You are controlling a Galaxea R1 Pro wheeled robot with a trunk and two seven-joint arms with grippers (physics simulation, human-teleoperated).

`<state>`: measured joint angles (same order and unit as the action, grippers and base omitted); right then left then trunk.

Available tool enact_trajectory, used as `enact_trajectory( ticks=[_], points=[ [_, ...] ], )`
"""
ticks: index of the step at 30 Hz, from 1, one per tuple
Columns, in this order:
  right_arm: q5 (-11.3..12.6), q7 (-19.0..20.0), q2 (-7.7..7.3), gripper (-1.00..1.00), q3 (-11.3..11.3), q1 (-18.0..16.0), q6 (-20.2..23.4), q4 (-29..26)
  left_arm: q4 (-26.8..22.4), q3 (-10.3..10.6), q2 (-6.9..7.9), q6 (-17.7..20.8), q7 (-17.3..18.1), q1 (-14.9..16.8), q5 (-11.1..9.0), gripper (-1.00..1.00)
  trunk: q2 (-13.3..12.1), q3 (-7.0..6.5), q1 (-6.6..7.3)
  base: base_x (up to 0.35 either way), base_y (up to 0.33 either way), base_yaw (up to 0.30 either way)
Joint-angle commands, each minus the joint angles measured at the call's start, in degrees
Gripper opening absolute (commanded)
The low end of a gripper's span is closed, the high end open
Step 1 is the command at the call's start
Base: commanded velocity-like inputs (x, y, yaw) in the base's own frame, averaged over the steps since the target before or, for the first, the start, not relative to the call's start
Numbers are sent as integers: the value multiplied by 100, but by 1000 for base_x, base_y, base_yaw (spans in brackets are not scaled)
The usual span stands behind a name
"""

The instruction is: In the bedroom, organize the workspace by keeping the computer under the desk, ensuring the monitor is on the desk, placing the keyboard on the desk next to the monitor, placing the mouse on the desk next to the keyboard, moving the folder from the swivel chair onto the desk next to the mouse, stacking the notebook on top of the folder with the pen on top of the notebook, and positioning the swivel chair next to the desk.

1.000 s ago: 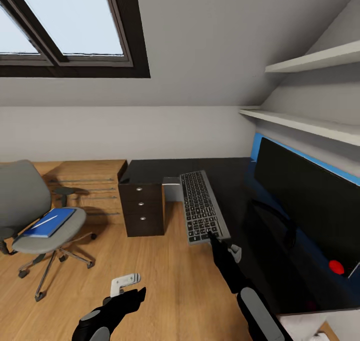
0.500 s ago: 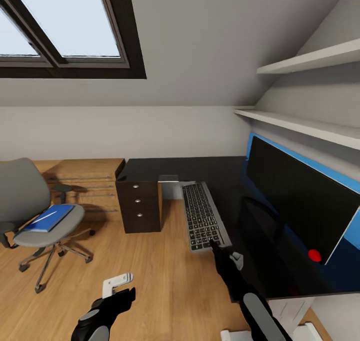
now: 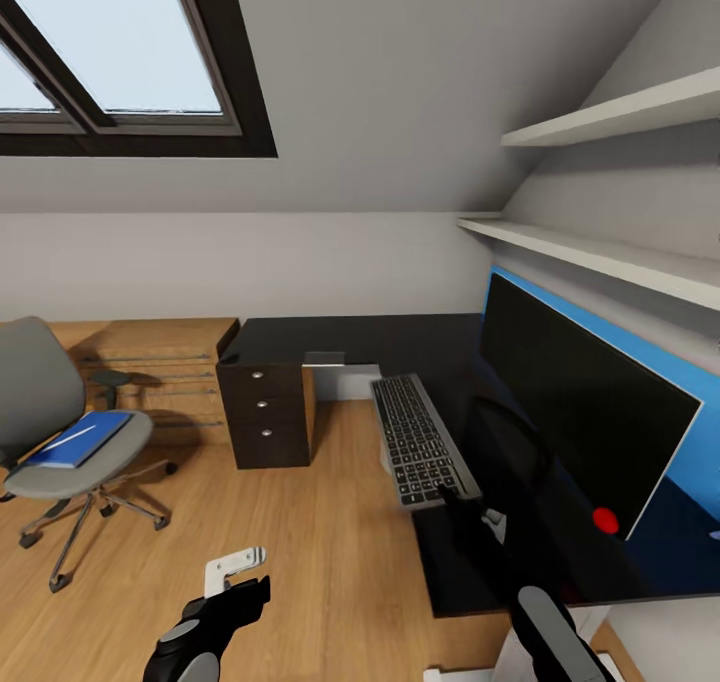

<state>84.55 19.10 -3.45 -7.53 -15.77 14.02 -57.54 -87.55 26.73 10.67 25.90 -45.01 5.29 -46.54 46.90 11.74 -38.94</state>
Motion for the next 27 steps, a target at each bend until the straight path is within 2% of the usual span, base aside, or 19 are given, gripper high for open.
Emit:
enact_trajectory(
  ticks=[1, 8, 12, 20, 27],
  points=[
    [83, 32, -5, -100, -11, -5, 24, 13, -8, 13, 5, 12, -44, 7, -33, 100, 7, 8, -1, 26, -41, 0],
    [88, 29, -7, -100, -11, -13, 30, 71, -8, 15, 2, 12, -53, 7, -29, 100, 7, 8, -1, 9, -29, 0],
    [90, 24, -7, -100, -9, -14, 30, 75, -8, 16, -3, 12, -61, 7, -30, 100, 7, 8, -1, 61, -214, 0],
    [240, 23, -7, -100, -3, -14, 28, 154, -8, 16, -4, 12, -57, 7, -30, 100, 7, 8, -1, 48, -137, 0],
    [246, -56, 8, -100, 251, -14, 22, 256, -8, 16, -4, 13, -44, 7, -30, 100, 7, 8, -1, 28, -41, 0]
  ],
)
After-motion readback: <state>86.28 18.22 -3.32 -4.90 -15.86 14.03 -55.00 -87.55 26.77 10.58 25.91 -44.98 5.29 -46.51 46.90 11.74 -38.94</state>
